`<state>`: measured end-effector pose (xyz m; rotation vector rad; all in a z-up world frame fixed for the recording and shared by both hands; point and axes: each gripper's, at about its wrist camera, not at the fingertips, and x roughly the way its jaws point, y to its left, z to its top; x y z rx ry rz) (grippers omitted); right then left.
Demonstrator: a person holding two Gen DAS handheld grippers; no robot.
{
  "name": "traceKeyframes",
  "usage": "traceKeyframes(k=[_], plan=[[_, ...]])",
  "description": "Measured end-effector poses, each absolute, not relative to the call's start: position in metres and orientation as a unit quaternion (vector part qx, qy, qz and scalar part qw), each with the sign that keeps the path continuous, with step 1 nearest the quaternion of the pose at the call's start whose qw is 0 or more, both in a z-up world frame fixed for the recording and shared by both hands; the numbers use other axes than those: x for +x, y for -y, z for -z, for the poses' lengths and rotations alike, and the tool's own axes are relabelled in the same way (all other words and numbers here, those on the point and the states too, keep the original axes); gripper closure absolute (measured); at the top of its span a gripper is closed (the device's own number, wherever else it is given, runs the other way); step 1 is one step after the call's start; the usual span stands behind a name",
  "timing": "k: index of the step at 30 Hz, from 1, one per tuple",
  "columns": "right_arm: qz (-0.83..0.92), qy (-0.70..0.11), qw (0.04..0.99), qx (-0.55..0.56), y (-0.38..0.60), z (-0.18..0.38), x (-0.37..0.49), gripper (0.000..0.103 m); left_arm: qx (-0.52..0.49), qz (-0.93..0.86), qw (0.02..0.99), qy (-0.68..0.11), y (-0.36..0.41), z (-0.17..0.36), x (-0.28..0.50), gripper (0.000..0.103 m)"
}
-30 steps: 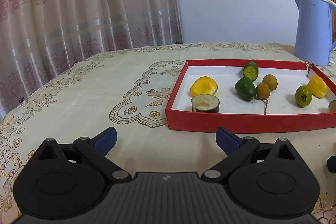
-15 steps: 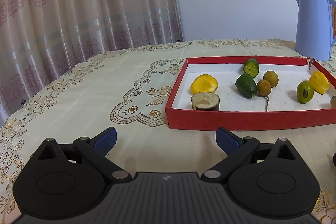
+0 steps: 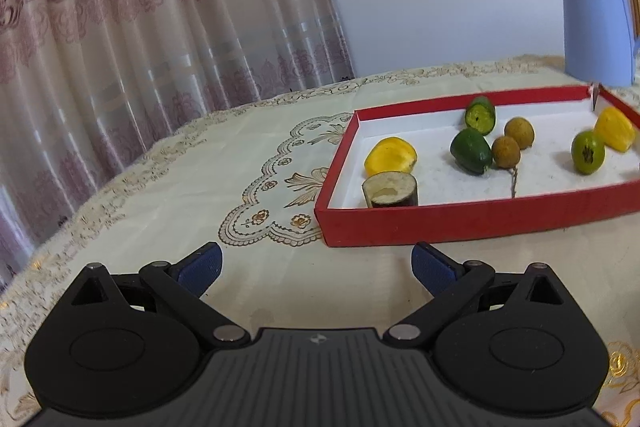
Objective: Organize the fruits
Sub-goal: 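Grasp the green round fruit with the right gripper and lift it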
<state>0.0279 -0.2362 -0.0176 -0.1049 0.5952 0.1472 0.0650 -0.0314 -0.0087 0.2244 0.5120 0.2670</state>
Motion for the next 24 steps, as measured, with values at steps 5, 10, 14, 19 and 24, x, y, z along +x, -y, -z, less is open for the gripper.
traceKeyframes(k=[5,10,14,19,24], plan=[[-0.068,-0.29,0.953,-0.062,0.233,0.017,0.027,0.071,0.093,-0.125,0.954,-0.255,0.025,0.008,0.065,0.001],[-0.068,-0.285,0.954,-0.061,0.234,0.016,0.025,0.071,0.076,-0.122,0.956,-0.256,0.021,0.007,0.065,0.001],[-0.069,-0.285,0.954,-0.057,0.235,0.016,0.025,0.071,0.072,-0.12,0.957,-0.256,0.02,0.007,0.064,0.001],[-0.072,-0.285,0.955,-0.048,0.237,0.016,0.025,0.071,0.068,-0.117,0.957,-0.257,0.019,0.007,0.064,0.001],[-0.074,-0.282,0.955,-0.049,0.236,0.016,0.025,0.071,0.05,-0.103,0.96,-0.255,0.014,0.005,0.063,0.001]])
